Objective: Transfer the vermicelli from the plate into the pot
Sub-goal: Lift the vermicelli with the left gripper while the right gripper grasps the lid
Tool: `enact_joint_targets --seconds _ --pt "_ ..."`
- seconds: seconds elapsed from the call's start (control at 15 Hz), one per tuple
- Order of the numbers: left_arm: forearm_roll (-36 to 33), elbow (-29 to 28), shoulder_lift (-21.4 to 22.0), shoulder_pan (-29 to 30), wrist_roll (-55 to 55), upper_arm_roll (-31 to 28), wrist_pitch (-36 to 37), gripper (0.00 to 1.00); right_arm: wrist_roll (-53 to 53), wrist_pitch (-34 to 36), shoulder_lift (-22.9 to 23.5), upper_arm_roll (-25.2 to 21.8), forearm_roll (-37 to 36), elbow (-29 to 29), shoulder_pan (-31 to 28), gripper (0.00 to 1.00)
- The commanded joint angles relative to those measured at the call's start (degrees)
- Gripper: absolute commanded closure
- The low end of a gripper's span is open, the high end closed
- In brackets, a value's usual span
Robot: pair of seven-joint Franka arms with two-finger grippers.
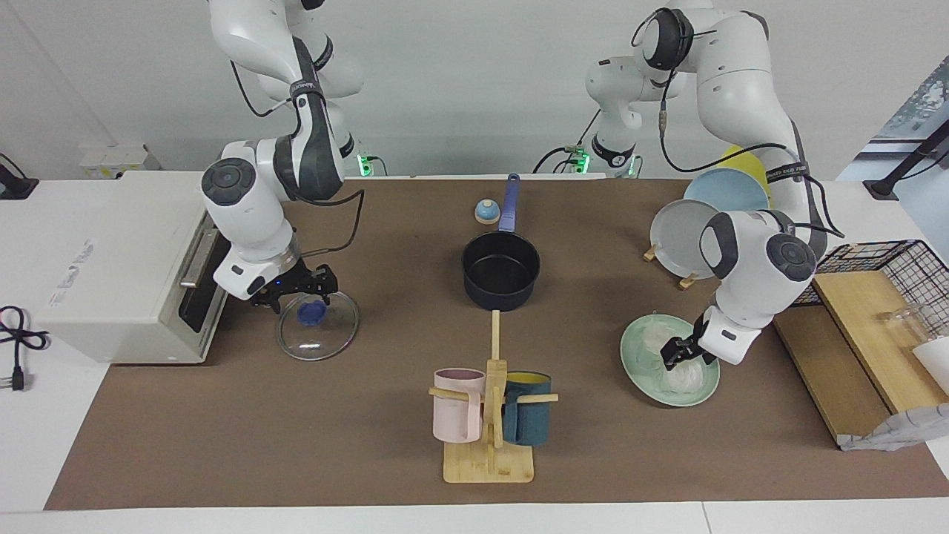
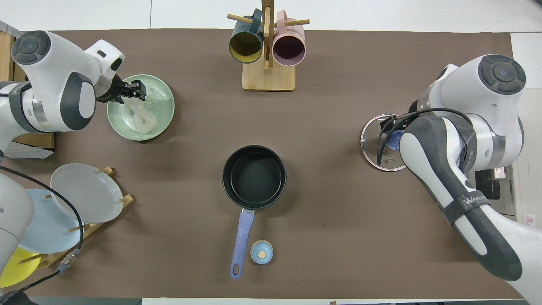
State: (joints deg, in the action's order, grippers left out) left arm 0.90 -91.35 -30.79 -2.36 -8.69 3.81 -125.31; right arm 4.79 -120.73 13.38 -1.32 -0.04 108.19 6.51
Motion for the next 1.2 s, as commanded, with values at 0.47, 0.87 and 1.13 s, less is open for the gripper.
enact_joint_targets --seconds 0.47,0.87,1.13 --pt "1.39 9.61 4.49 -0.89 -1.07 0.76 18.67 1.00 5.31 -7.50 0.94 0.00 1.01 7.30 -0.27 0.00" --pt "8.24 9.00 19.69 -4.14 -11.32 2.69 33.62 1.00 8.47 -7.77 0.50 0.00 1.01 9.06 -0.35 0.05" --pt "10.53 6.91 23.75 -13.52 -24.24 3.75 37.25 1.00 9.80 -7.68 0.50 0.00 1.01 9.06 -0.97 0.14"
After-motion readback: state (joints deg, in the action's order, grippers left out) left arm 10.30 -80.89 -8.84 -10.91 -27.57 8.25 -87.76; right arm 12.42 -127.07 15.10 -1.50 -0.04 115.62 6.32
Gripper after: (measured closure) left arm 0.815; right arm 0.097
